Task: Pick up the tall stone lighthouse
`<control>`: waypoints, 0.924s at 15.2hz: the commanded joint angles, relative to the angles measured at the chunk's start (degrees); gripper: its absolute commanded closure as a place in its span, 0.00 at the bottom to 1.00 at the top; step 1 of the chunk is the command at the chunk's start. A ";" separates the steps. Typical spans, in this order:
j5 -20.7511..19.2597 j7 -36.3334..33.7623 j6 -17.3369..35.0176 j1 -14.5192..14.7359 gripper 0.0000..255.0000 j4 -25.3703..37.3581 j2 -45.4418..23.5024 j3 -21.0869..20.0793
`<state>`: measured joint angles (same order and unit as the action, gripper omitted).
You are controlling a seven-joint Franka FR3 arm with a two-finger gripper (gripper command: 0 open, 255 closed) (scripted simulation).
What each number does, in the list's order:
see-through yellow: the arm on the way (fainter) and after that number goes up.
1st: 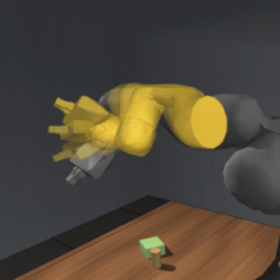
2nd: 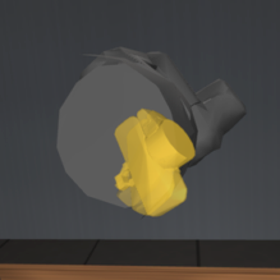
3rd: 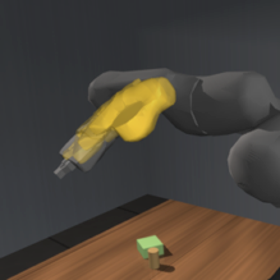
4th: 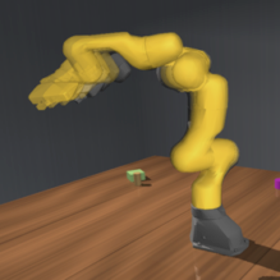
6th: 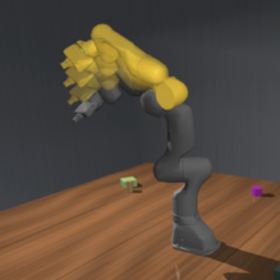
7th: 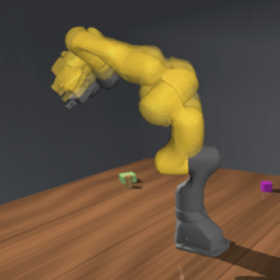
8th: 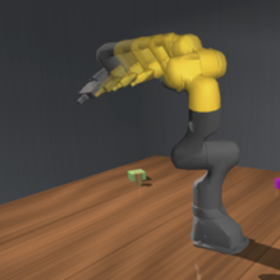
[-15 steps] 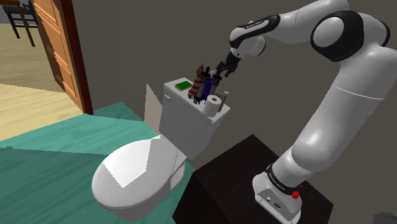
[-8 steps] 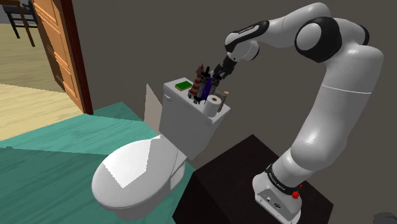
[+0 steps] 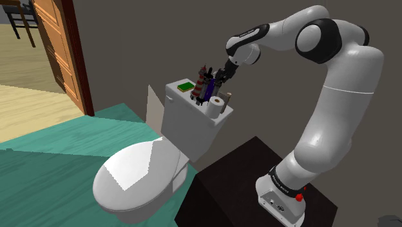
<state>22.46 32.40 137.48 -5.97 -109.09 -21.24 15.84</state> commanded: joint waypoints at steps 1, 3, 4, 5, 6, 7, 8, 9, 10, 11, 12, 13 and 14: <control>-0.01 -0.01 0.01 0.01 1.00 -0.07 -0.04 0.00; 0.00 0.02 0.03 -0.01 1.00 -0.09 -0.05 0.00; 0.01 0.03 0.02 -0.03 1.00 -0.04 -0.09 0.00; 0.03 0.06 0.03 -0.04 1.00 -0.06 -0.10 0.00; 0.00 0.02 0.04 0.00 1.00 -0.12 -0.02 0.00; -0.32 -0.28 -0.53 0.09 1.00 0.05 0.42 0.15; -0.64 -0.57 -1.11 0.18 1.00 0.24 0.85 0.30; -0.96 -0.86 -1.70 0.26 1.00 0.44 1.27 0.44; -1.27 -1.15 -2.29 0.34 1.00 0.66 1.69 0.57; -1.57 -1.43 -2.88 0.42 1.00 0.89 2.09 0.70; -1.87 -1.71 -3.48 0.49 1.00 1.13 2.49 0.82; -2.16 -1.99 -4.08 0.55 1.00 1.38 2.88 0.93; -2.45 -2.26 -4.68 0.62 1.00 1.65 3.26 1.05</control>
<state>20.34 30.46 133.37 -5.46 -107.59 -18.49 16.75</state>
